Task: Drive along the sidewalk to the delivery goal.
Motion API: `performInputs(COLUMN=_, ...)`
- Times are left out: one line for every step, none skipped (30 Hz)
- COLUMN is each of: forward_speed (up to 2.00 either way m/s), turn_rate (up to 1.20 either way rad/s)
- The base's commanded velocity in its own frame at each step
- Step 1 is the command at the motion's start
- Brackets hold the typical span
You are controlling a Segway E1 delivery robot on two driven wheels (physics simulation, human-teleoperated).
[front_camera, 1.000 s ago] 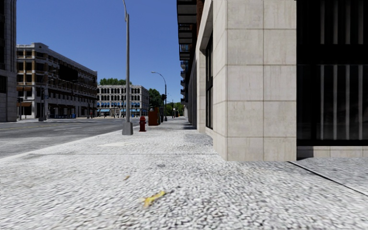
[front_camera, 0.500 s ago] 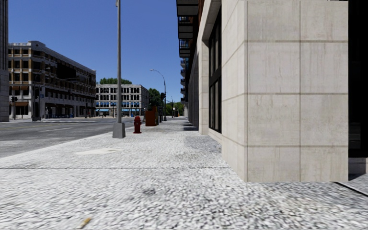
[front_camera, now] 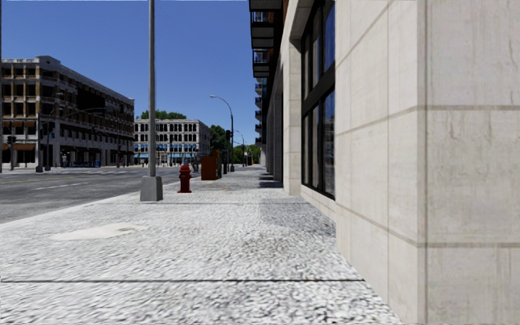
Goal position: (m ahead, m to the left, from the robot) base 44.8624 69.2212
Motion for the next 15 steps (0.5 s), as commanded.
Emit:
performInputs(forward_speed=2.00, turn_rate=0.00)
performInputs(forward_speed=2.00, turn_rate=0.00)
performInputs(forward_speed=2.00, turn_rate=0.00)
performInputs(forward_speed=2.00, turn_rate=0.00)
performInputs(forward_speed=2.00, turn_rate=0.03)
performInputs(forward_speed=2.00, turn_rate=0.12)
performInputs(forward_speed=2.00, turn_rate=0.12)
performInputs(forward_speed=2.00, turn_rate=0.17)
performInputs(forward_speed=2.00, turn_rate=0.18)
performInputs(forward_speed=2.00, turn_rate=0.14)
performInputs(forward_speed=2.00, turn_rate=0.00)
performInputs(forward_speed=2.00, turn_rate=0.00)
performInputs(forward_speed=2.00, turn_rate=0.00)
performInputs(forward_speed=2.00, turn_rate=0.00)
performInputs(forward_speed=2.00, turn_rate=0.00)
